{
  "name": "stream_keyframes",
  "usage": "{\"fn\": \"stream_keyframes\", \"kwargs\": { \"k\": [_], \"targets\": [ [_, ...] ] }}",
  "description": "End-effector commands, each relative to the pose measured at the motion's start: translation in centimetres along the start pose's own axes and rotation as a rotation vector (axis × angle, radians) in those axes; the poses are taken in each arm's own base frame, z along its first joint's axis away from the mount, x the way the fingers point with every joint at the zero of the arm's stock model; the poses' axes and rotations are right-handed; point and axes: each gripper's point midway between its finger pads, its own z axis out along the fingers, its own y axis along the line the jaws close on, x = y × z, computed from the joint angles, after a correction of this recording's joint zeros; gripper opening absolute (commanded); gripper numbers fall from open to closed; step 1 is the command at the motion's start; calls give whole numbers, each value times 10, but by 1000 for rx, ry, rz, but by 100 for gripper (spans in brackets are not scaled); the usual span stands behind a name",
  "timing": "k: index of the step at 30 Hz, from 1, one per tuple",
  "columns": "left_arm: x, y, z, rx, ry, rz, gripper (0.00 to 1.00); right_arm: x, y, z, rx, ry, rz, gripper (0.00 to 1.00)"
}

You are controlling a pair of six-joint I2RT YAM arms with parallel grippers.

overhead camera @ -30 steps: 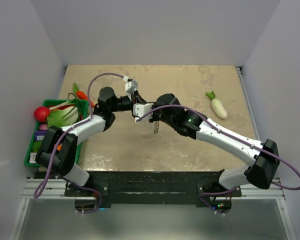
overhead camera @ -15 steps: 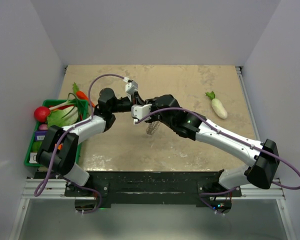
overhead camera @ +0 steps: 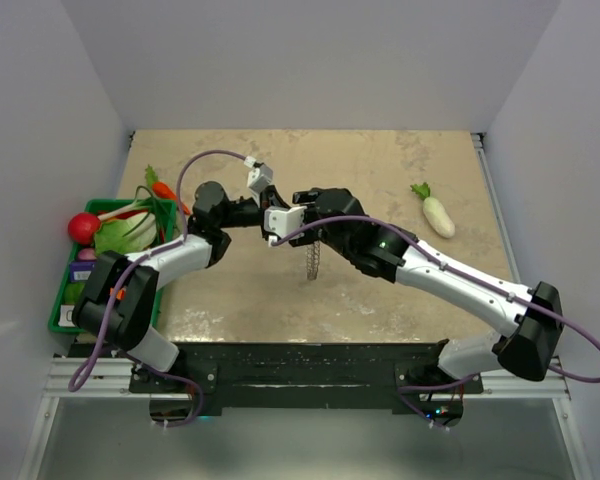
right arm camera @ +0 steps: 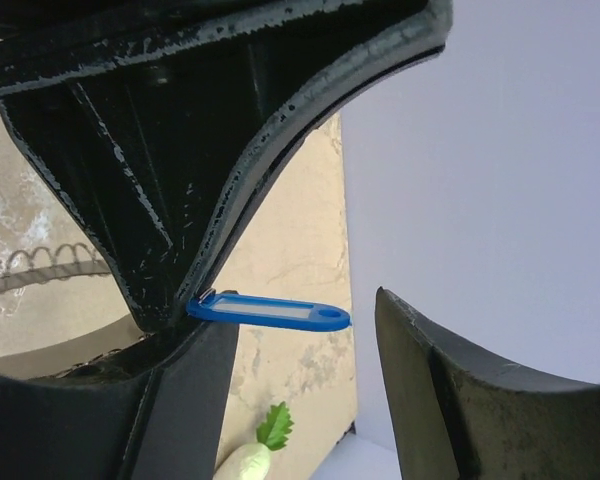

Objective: Remove the keys from the keyring
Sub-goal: Remove the key from the keyring.

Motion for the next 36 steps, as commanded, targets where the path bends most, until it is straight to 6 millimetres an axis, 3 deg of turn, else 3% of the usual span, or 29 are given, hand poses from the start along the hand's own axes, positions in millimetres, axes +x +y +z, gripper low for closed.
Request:
{"fn": "stream_keyframes", "kwargs": {
  "k": [1,13,20,24,26,29,36],
  "targets": [
    [-27,-18,3,58,-69,126,0,-11,-27,-19,53,-58,75,62],
    [-28,-31,-1,110,-97,136,0,-21,-55,-42,47,-133,192,63],
    [-29,-52,-7,192,-119,133,0,-31,-60,-48,24,-174,247,63],
    [-33,-62,-9,224,-132,154,0,-37,-77,-60,10,-247,320,62],
    [-32,-65,-10,234,-132,138,0,-28,-84,-68,0,-264,371,61],
    [-34,-73,-13,260,-146,145,0,-24,-78,-77,-47,-310,394,59],
    [-38,-87,-17,304,-164,175,0,-10,-23,-77,-230,-383,423,54]
  ]
}}
